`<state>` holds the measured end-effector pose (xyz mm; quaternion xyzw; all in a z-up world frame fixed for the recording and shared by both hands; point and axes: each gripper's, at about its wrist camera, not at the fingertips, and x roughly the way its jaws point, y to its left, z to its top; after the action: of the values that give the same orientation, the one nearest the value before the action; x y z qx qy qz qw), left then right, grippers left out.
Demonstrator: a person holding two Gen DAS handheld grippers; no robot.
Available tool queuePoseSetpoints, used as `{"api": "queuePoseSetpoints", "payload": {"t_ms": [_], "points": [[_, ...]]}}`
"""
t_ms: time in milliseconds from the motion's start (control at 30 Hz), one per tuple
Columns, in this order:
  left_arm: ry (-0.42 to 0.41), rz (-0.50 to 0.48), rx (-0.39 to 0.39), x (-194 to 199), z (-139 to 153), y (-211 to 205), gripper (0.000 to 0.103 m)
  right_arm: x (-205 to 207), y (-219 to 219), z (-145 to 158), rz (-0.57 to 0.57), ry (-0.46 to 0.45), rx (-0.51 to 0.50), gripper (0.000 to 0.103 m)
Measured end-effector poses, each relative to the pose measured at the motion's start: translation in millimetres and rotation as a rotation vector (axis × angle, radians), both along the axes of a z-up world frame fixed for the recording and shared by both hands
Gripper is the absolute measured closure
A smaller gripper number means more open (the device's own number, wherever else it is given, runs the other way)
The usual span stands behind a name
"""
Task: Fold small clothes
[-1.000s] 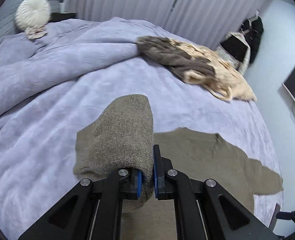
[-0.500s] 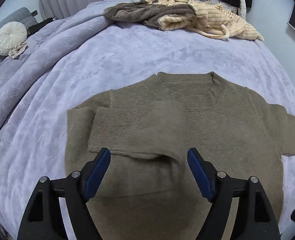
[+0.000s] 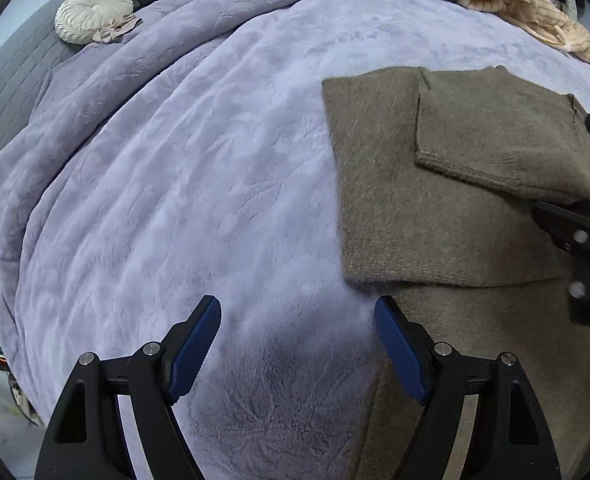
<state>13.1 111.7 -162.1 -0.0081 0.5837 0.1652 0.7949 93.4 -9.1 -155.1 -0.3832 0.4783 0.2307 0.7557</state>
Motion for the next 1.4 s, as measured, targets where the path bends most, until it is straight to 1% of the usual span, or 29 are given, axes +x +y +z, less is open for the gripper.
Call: {"api": "queuePoseSetpoints", "payload": {"t_ms": [33, 67, 100, 167, 233, 267, 300, 367, 400, 433, 500, 533, 567, 600, 633, 667, 733, 800, 900, 967, 1033, 1100, 1133, 1200, 1233, 1267, 1300, 1333, 1400], "points": [[0.000, 0.009, -0.006, 1, -4, 1, 0.023, 3, 7, -15, 0.030, -0.029, -0.054, 0.045], [-0.008, 0.023, -0.016, 2, -7, 2, 0.023, 7, 8, -22, 0.044, -0.034, -0.065, 0.090], [-0.018, 0.033, -0.016, 2, -8, 3, 0.023, 13, 3, -22, 0.027, -0.026, -0.041, 0.090], [-0.036, 0.051, -0.007, 4, -9, 4, 0.023, 33, -30, 0, -0.106, 0.019, 0.186, 0.090], [-0.045, 0.065, -0.016, 6, -11, 7, 0.023, 50, -78, 21, -0.268, 0.058, 0.422, 0.090], [-0.049, 0.072, -0.015, 6, -12, 8, 0.023, 58, -108, 25, -0.365, 0.078, 0.532, 0.090], [-0.054, 0.073, -0.013, 7, -13, 8, 0.023, 63, -134, 26, -0.454, 0.097, 0.612, 0.090], [-0.058, 0.068, -0.007, 8, -15, 5, 0.023, 71, -194, 11, -0.664, 0.176, 0.778, 0.089], [-0.054, 0.068, 0.006, 9, -16, 4, 0.023, 73, -219, -3, -0.754, 0.236, 0.841, 0.086], [-0.053, 0.068, 0.010, 10, -17, 3, 0.023, 74, -235, -18, -0.819, 0.289, 0.871, 0.085], [-0.052, 0.070, 0.010, 10, -17, 2, 0.023, 70, -257, -36, -0.899, 0.356, 0.892, 0.063], [-0.047, 0.074, 0.005, 9, -16, 2, 0.023, 65, -264, -40, -0.902, 0.380, 0.938, 0.053], [-0.041, 0.083, -0.002, 8, -14, 3, 0.023, 60, -268, -40, -0.896, 0.390, 0.980, 0.048], [-0.038, 0.097, -0.015, 7, -10, 5, 0.023, 58, -270, -39, -0.896, 0.397, 0.991, 0.046], [-0.043, 0.107, -0.034, 5, -5, 9, 0.023, 56, -271, -38, -0.901, 0.405, 0.998, 0.045], [-0.056, 0.115, -0.076, 4, 1, 13, 0.023, 55, -271, -37, -0.913, 0.415, 1.006, 0.045], [-0.077, 0.108, -0.185, 6, 11, 21, 0.023, 54, -273, -40, -0.940, 0.446, 1.039, 0.045], [-0.076, 0.065, -0.288, 22, 14, 26, 0.023, 48, -272, -41, -0.952, 0.480, 1.073, 0.045], [-0.072, -0.016, -0.367, 60, 12, 30, 0.023, 32, -255, -44, -0.913, 0.576, 1.133, 0.045], [-0.040, -0.052, -0.398, 87, 0, 32, 0.023, 17, -224, -49, -0.865, 0.664, 1.166, 0.045], [0.003, -0.049, -0.445, 110, -12, 40, 0.023, 0, -181, -57, -0.816, 0.751, 1.175, 0.045], [0.014, -0.037, -0.478, 123, -20, 44, 0.026, -9, -139, -64, -0.776, 0.814, 1.197, 0.045], [0.011, -0.037, -0.481, 126, -21, 45, 0.032, -11, -123, -66, -0.762, 0.828, 1.205, 0.045], [0.008, -0.056, -0.495, 132, -20, 44, 0.075, -11, -90, -70, -0.744, 0.842, 1.213, 0.045], [0.003, -0.057, -0.523, 133, -18, 45, 0.082, -8, -78, -73, -0.745, 0.839, 1.213, 0.049], [-0.002, -0.054, -0.530, 133, -15, 47, 0.084, -4, -71, -75, -0.760, 0.835, 1.210, 0.085], [-0.009, -0.058, -0.529, 133, -11, 49, 0.089, -1, -66, -78, -0.775, 0.856, 1.219, 0.096], [-0.026, -0.073, -0.520, 132, -5, 51, 0.091, 1, -64, -78, -0.790, 0.873, 1.254, 0.097], [-0.047, -0.108, -0.494, 128, 1, 53, 0.091, 2, -57, -67, -0.752, 0.851, 1.276, 0.097]]}}
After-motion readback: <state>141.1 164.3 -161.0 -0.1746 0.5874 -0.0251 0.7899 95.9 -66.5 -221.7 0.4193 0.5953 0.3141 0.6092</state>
